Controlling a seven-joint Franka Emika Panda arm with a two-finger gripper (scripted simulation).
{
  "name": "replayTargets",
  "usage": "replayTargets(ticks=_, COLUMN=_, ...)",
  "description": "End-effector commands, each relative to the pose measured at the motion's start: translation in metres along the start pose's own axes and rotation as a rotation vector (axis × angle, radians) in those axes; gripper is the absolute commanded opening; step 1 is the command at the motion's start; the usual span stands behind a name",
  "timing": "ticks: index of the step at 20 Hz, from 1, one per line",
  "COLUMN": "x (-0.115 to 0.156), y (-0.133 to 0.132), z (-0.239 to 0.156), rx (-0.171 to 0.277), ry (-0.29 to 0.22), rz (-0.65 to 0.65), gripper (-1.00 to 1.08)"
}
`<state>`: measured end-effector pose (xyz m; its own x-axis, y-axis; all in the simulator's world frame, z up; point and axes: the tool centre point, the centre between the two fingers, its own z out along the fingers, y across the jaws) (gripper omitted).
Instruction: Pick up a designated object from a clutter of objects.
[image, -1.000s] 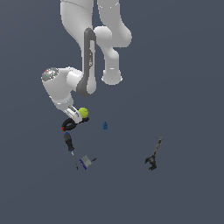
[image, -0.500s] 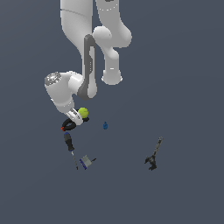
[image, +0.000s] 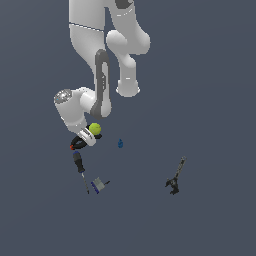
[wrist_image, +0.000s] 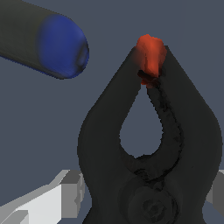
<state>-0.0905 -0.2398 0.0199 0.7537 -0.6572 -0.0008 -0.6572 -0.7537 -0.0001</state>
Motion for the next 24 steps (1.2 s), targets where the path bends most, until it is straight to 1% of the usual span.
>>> replayTargets(ticks=1, x=0.000, y=0.000, z=0.001, rx=0.000, ry=0.000, rz=0.000, gripper=-1.00)
replayTargets(ticks=14, x=-0.002, y=-0.003, z=-0.003, rx=0.001, ry=0.001, rz=0.000, gripper=-1.00)
replayTargets(ticks=19, x=-0.010, y=-0.014, z=-0.016, rx=0.002, ry=0.001, rz=0.000, gripper=-1.00)
replayTargets(ticks=24, x=-0.024, y=-0.033, z=-0.037, rx=0.002, ry=0.000, rz=0.000, gripper=-1.00)
